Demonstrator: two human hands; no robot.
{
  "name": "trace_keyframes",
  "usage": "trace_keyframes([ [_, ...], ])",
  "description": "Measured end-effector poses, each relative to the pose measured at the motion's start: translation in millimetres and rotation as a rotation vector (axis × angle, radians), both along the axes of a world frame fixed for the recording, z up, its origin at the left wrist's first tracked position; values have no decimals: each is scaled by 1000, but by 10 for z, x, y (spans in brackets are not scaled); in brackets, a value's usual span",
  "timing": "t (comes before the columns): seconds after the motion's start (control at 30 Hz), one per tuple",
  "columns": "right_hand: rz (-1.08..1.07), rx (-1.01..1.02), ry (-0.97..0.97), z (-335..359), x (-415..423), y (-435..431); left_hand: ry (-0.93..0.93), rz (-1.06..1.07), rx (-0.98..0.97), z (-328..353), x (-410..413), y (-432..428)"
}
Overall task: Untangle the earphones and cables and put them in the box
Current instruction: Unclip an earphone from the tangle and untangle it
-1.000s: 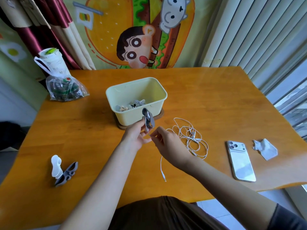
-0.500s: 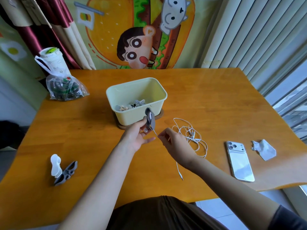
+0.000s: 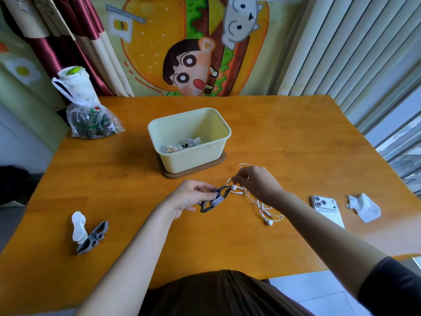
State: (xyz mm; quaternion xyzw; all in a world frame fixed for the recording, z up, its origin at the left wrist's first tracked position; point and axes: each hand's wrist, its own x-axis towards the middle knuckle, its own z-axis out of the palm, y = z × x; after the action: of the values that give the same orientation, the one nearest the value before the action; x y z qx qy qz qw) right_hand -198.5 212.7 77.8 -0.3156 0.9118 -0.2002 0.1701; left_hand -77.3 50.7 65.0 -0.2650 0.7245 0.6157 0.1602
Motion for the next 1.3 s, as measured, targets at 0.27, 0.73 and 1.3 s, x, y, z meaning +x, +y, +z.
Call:
trace_keyframes([
  [0.27,-10,-37,-5,64,3,-39,13,75,6,-28,26,-24],
  [0.73,-52,-122,51,81,75,-96,38,74,-23,-37,-29,64],
  [1.3,106,-190,110,-39,495,-207,170,484,35,-69,-168,194],
])
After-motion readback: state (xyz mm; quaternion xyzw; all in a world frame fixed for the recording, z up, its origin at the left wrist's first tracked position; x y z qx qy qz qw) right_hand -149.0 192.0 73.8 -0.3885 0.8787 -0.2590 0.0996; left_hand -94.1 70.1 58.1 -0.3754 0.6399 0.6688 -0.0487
